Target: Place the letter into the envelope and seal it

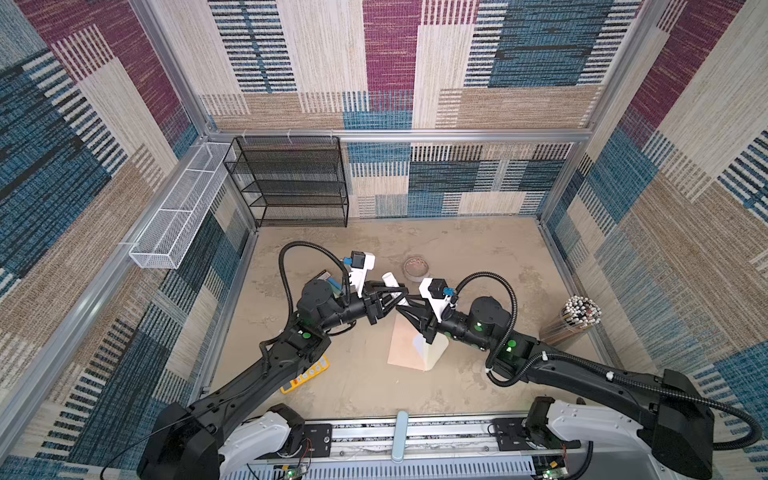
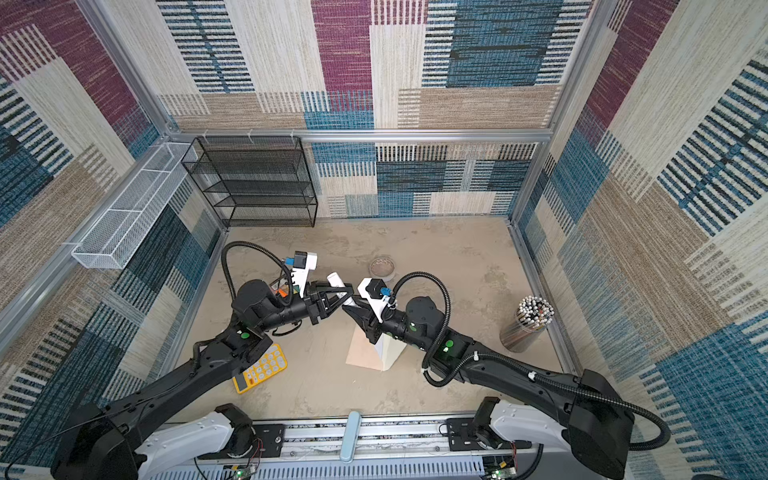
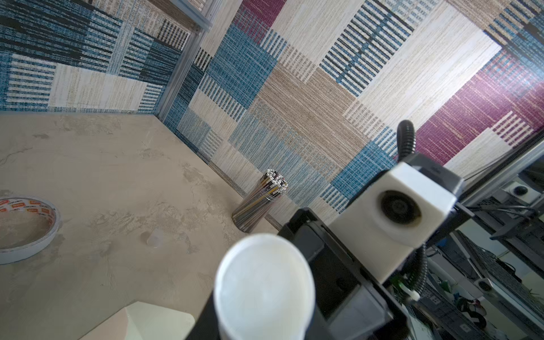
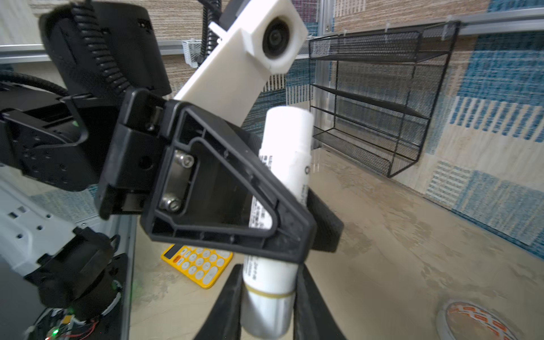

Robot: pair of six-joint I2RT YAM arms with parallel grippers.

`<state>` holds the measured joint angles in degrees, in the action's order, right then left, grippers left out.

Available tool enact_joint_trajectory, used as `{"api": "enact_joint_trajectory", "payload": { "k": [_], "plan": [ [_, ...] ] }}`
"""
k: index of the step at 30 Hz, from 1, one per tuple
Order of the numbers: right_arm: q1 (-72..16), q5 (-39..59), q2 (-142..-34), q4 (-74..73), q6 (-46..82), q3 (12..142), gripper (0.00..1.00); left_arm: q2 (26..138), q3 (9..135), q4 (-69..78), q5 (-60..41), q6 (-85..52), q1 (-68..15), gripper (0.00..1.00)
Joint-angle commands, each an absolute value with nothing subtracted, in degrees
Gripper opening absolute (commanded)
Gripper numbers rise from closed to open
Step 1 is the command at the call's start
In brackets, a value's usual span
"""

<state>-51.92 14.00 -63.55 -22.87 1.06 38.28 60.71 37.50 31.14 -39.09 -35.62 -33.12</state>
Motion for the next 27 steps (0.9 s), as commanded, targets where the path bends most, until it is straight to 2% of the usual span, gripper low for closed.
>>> {"api": "enact_joint_trajectory", "payload": {
  "k": [1,3,5,6,7,11,14,20,24,27],
  "plan": [
    [-50.5,30.2,-63.7,-22.7,2.8,40.1,0.10,58.8,37.3,23.2,-45.8,-30.8,-33.4,0.00],
    [-49.8,32.8,-64.7,-20.9,3.4,41.5,0.15,58.1,37.2,21.9,-44.8,-30.0,-33.4,0.00],
    [-49.7,32.2,-65.6,-19.6,2.6,42.2,0.28,57.7,36.8,22.0,-41.9,-30.0,-33.4,0.00],
    [-49.7,30.5,-65.9,-19.4,1.7,42.0,0.41,57.3,36.6,21.8,-39.3,-30.1,-33.4,0.00],
    [-49.7,28.4,-66.0,-19.8,0.9,41.3,0.46,56.9,36.5,21.5,-36.5,-30.0,-33.4,0.00],
    [-50.0,17.1,-64.6,-26.6,-3.2,34.8,0.61,53.7,36.7,17.8,-21.7,-28.2,-33.4,0.00],
    [-51.9,9.2,-64.9,-34.2,-6.4,30.1,0.62,52.8,38.8,14.4,-16.1,-25.2,-33.4,0.00],
    [-58.7,-11.0,-73.0,-51.5,-10.0,28.0,0.60,55.9,42.3,11.7,-12.9,-23.0,-33.6,0.00],
    [-60.9,-19.4,-78.7,-58.5,-12.7,29.9,0.60,57.0,43.2,11.1,-10.4,-23.5,-34.1,0.00],
    [-61.0,-21.3,-81.6,-59.3,-13.4,32.0,0.60,57.3,43.9,10.1,-8.8,-23.6,-34.5,0.00]
  ]
}}
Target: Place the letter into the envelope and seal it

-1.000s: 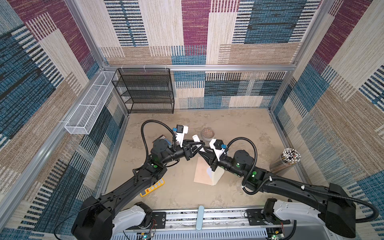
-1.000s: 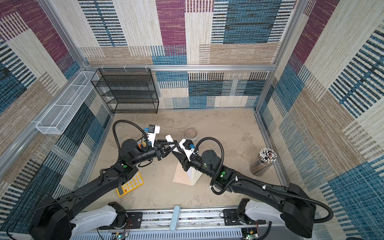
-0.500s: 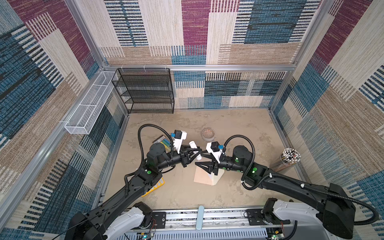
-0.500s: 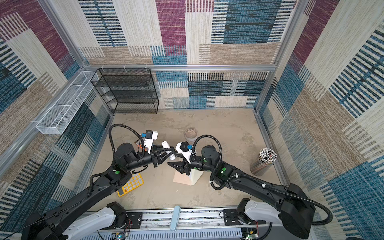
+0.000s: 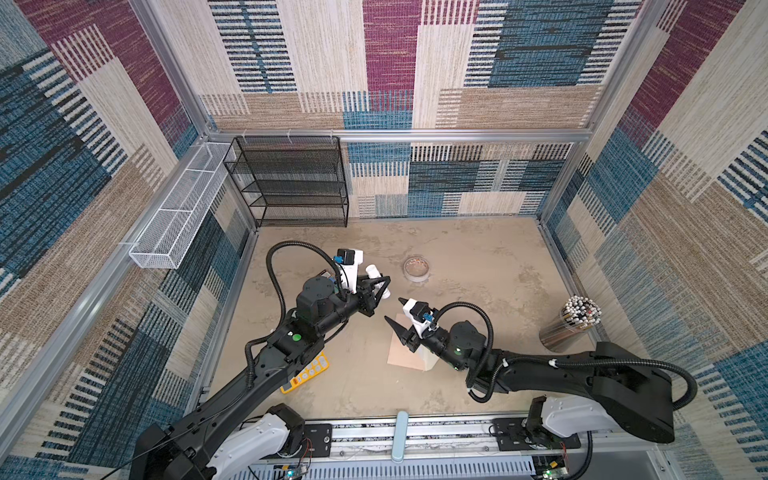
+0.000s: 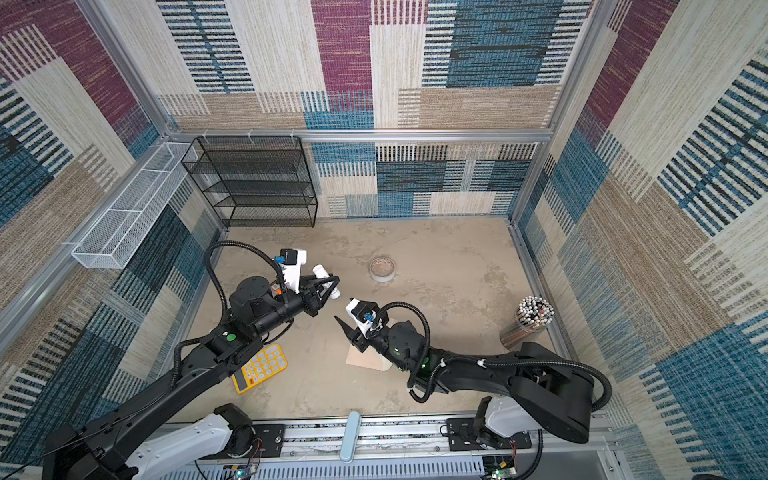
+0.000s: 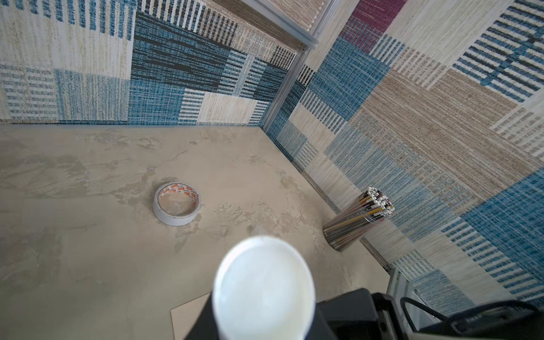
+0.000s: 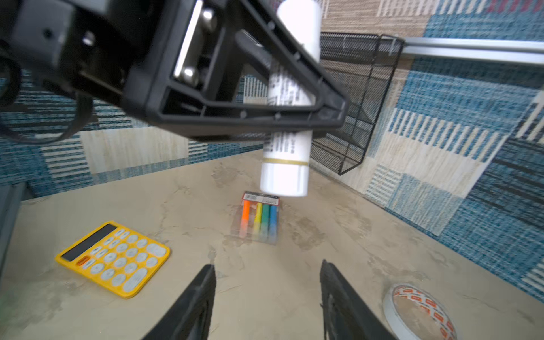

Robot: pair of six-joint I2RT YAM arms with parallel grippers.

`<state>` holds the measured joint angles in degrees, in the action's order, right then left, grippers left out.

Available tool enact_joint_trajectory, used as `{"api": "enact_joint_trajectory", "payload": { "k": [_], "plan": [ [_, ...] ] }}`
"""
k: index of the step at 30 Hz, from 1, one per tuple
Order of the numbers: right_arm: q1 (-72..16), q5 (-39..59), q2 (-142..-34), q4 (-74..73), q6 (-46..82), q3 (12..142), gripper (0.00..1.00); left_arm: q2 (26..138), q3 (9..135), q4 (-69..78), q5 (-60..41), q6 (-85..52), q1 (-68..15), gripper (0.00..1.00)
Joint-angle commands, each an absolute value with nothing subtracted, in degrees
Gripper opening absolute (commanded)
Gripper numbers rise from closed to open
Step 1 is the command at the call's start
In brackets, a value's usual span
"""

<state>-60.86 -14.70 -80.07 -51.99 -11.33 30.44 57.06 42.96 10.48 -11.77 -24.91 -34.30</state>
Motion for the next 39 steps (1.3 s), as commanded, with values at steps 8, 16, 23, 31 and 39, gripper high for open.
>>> {"api": "enact_joint_trajectory", "payload": {
  "k": [8,16,23,31,39],
  "plan": [
    [-61.0,-20.3,-86.6,-53.6,-13.5,39.5,0.53,58.1,44.4,10.0,-8.4,-24.5,-35.3,0.00],
    [-61.1,-20.4,-88.3,-50.0,-13.4,42.2,0.39,58.3,44.4,10.2,-8.4,-24.5,-35.8,0.00],
    [-61.2,-21.1,-88.7,-48.2,-12.8,42.6,0.43,58.4,44.4,10.2,-8.1,-24.2,-35.8,0.00],
    [-61.2,-21.4,-88.0,-47.6,-13.0,42.8,0.34,58.9,44.4,10.2,-8.6,-24.1,-35.8,0.00],
    [-61.2,-21.4,-87.6,-46.2,-12.7,43.2,0.24,59.2,43.9,10.5,-8.8,-24.0,-35.9,0.00]
  ]
}}
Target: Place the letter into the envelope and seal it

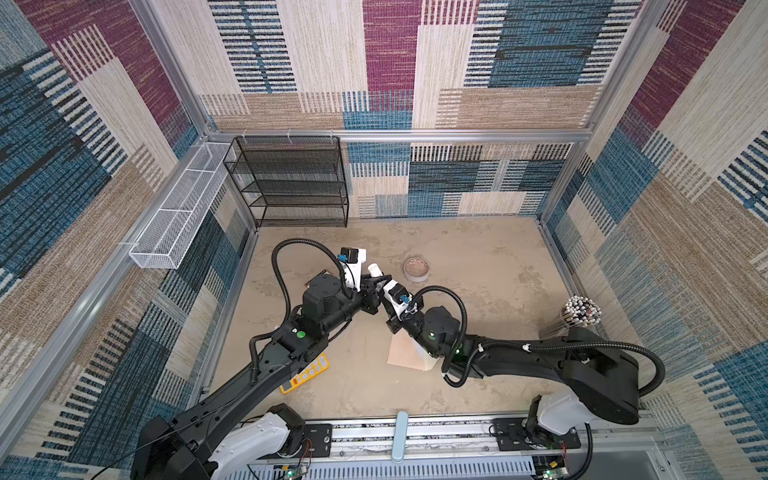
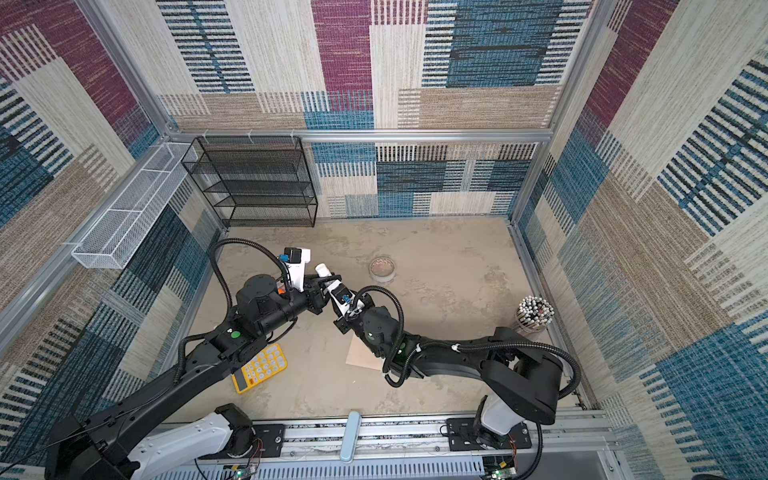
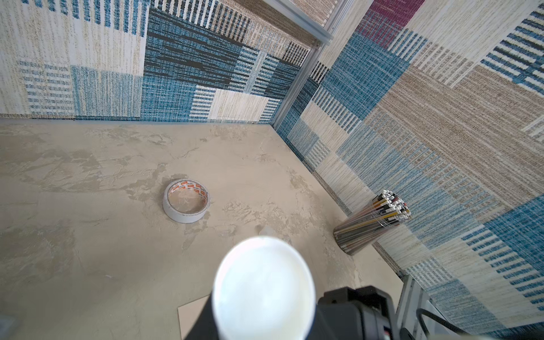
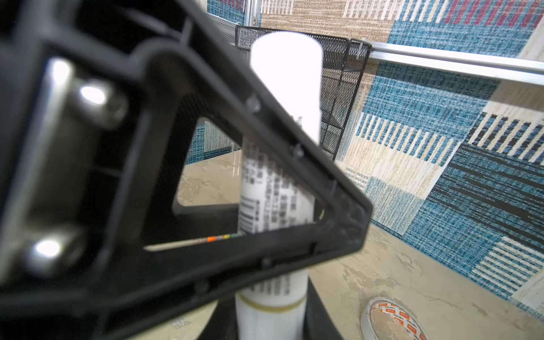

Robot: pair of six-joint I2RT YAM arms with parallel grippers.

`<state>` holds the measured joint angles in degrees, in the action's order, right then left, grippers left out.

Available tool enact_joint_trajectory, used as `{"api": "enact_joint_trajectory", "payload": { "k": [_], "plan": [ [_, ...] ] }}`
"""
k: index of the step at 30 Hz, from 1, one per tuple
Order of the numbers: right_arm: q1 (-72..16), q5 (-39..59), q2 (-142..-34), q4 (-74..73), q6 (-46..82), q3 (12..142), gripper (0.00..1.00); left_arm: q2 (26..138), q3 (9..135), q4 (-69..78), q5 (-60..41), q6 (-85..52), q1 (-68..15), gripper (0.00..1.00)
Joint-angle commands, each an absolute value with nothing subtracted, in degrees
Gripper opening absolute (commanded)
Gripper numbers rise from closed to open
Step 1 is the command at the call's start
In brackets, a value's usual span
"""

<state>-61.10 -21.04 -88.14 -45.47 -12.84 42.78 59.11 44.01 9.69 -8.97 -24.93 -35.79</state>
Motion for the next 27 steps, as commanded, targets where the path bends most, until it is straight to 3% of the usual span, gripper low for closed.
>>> {"api": "enact_joint_trajectory", "payload": {
  "k": [1,17,27],
  "plan": [
    [-61.2,-21.3,-87.5,-46.2,-12.6,43.0,0.23,59.2,43.9,10.4,-8.9,-23.9,-35.9,0.00],
    [-61.2,-15.5,-83.1,-41.5,-10.8,43.6,0.23,61.6,43.8,10.5,-15.1,-23.3,-35.9,0.00],
    [-61.1,1.0,-73.6,-35.7,-7.8,41.1,0.21,61.4,43.2,9.6,-30.3,-20.9,-34.7,0.00]
  ]
}}
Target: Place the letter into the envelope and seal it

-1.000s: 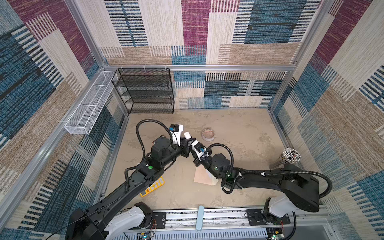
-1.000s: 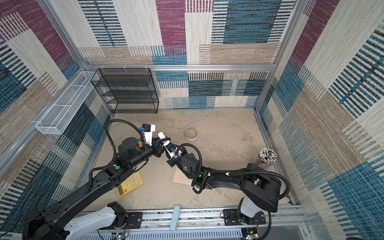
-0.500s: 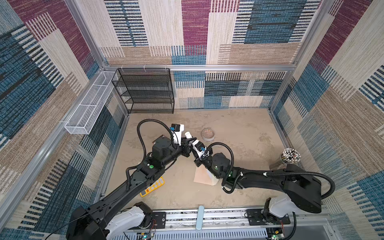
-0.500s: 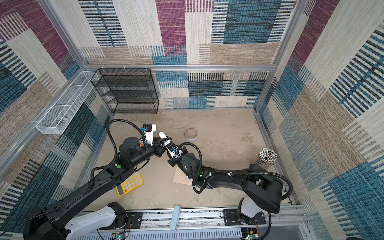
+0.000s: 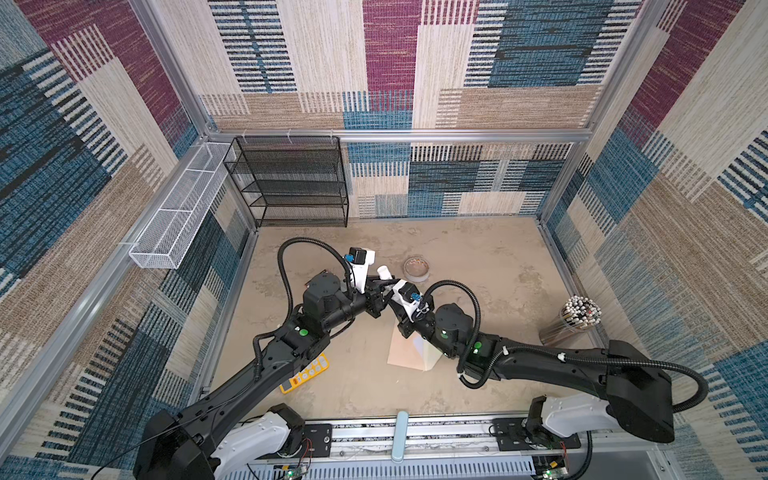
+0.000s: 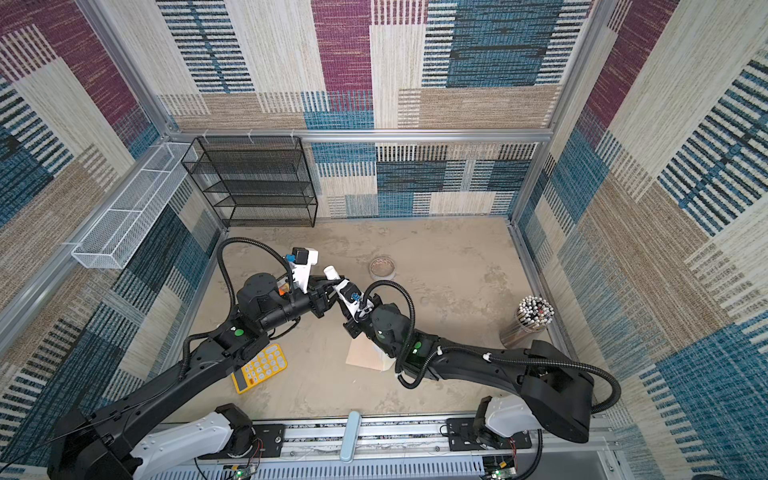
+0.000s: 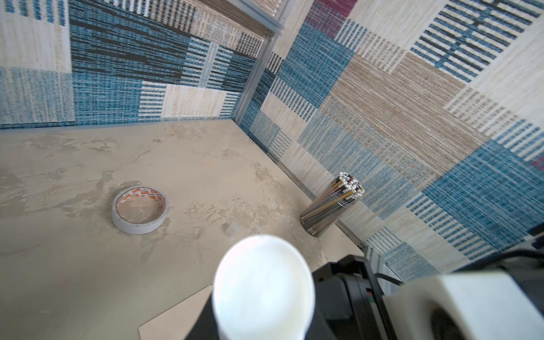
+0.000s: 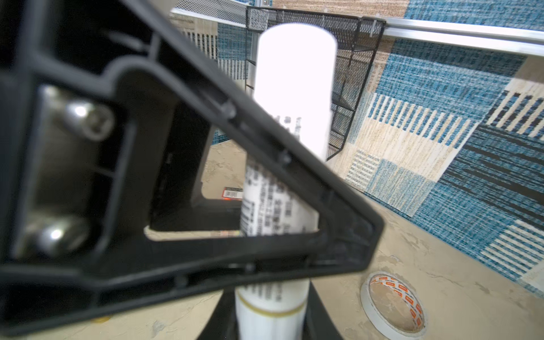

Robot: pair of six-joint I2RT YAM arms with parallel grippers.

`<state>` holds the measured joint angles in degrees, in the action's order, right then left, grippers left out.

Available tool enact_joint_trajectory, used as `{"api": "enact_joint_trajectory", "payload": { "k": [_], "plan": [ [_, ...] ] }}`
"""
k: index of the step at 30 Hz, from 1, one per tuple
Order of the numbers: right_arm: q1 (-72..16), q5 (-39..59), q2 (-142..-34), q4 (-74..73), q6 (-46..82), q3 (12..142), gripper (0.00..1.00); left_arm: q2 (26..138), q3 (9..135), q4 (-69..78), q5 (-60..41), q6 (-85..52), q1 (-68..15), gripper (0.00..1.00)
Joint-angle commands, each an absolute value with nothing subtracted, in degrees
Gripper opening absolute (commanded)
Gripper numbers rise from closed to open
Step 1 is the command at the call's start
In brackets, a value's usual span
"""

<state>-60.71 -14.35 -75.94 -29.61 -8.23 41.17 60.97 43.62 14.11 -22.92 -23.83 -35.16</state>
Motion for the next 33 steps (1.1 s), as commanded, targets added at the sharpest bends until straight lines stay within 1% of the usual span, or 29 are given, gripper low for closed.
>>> {"api": "enact_joint_trajectory", "payload": {
  "k": [1,3,9,14,16,17,18,19,20,21,23,24,26,28,33],
  "plan": [
    [-61.1,3.2,-72.8,-34.9,-7.7,40.8,0.20,61.3,43.1,9.5,-32.2,-20.8,-34.3,0.00],
    [-60.6,8.5,-70.7,-33.7,-6.7,40.0,0.20,61.1,43.0,9.4,-36.8,-20.5,-33.7,0.00],
    [-57.0,24.3,-65.3,-35.4,-1.1,36.7,0.18,59.9,41.9,12.1,-46.2,-20.9,-32.8,0.00],
    [-52.7,35.3,-63.4,-37.3,3.6,34.5,0.17,58.7,41.3,13.7,-50.5,-21.7,-32.8,0.00],
    [-51.9,36.6,-63.4,-36.1,3.6,34.7,0.20,58.2,41.2,13.7,-50.8,-21.6,-32.7,0.00],
    [-51.8,35.8,-63.5,-34.3,2.4,35.2,0.24,58.0,41.3,13.5,-50.3,-21.6,-32.7,0.00],
    [-51.8,34.4,-63.7,-32.8,1.2,35.5,0.30,57.7,41.3,13.0,-49.6,-21.4,-32.7,0.00],
    [-51.8,31.5,-63.9,-31.0,-0.1,35.7,0.38,57.5,41.6,12.1,-48.2,-21.0,-32.7,0.00],
    [-51.8,28.3,-64.1,-30.0,-1.6,35.7,0.42,57.0,41.8,11.1,-45.9,-20.6,-32.7,0.00],
    [-51.8,25.3,-64.3,-29.4,-2.7,35.5,0.46,56.6,42.0,10.3,-42.8,-20.2,-32.7,0.00],
    [-51.8,18.7,-65.3,-29.1,-4.5,34.6,0.57,55.0,42.6,7.3,-32.5,-19.3,-32.8,0.00],
    [-51.9,15.6,-66.1,-29.3,-4.8,34.1,0.60,54.2,42.8,6.2,-27.9,-19.2,-32.8,0.00],
    [-51.8,10.5,-68.8,-29.9,-5.8,33.7,0.62,52.2,42.4,6.5,-18.6,-19.1,-32.8,0.00],
    [-52.1,6.4,-71.2,-32.5,-5.5,33.5,0.64,51.5,42.9,6.4,-13.7,-18.2,-32.8,0.00],
    [-55.0,-4.4,-75.9,-41.6,-4.2,34.6,0.64,53.4,45.3,5.3,-6.7,-17.7,-33.7,0.00]
  ]
}}
